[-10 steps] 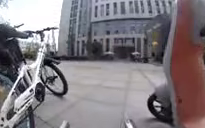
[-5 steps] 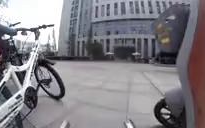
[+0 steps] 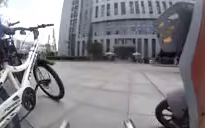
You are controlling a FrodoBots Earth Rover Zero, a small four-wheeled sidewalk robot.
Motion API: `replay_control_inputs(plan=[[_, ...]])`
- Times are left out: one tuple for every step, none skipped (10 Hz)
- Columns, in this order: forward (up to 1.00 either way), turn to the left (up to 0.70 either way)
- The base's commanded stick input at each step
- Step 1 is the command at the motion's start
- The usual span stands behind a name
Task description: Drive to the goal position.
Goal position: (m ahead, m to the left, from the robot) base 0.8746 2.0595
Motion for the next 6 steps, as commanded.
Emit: replay_control_inputs(plan=[[0.00,0.45],[0.00,0.45],[0.00,0.45],[0.00,0.45],[0.00,0.45],[0.00,0.45]])
